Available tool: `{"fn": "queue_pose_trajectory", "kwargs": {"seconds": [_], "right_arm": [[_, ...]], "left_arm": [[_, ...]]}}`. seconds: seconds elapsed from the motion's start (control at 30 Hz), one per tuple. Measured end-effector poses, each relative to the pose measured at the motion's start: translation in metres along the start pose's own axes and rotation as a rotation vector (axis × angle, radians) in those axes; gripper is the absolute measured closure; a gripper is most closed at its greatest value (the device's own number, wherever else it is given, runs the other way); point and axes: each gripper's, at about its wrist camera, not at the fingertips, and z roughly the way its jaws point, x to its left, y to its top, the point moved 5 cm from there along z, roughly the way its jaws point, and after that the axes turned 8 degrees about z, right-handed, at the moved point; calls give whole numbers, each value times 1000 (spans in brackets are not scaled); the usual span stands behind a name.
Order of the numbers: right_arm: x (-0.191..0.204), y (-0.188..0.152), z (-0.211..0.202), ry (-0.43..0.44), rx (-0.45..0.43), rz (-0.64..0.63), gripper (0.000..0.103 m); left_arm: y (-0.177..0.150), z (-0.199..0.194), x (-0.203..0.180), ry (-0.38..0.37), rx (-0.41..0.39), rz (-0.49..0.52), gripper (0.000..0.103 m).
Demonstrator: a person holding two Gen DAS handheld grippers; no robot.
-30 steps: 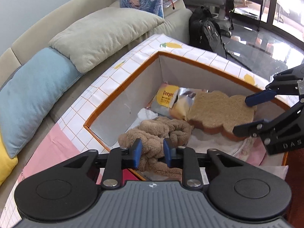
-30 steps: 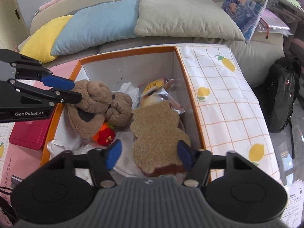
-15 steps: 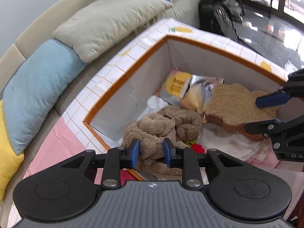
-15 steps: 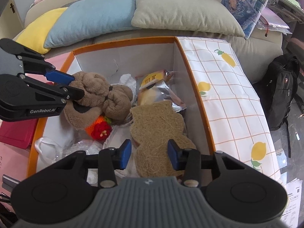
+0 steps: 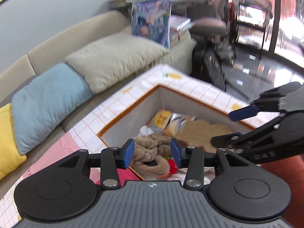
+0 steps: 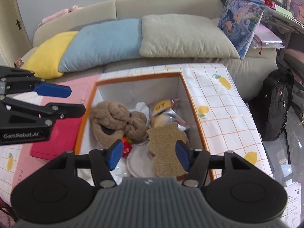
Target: Organize soft objects
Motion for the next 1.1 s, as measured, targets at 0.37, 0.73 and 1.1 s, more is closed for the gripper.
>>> {"fn": "queue_pose_trajectory", "kwargs": {"seconds": [0.37, 0.73, 1.1], "right_arm": [[56, 1, -69, 166, -110, 15, 28], [93, -25, -128, 154, -197, -20, 7], [111, -86, -152, 7, -367, -13, 3]], "left_arm": [[-13, -111, 3, 76, -208, -135, 29], [-46, -181, 6, 278, -327, -226, 20], [-111, -191, -3, 423, -244, -427, 11]]}}
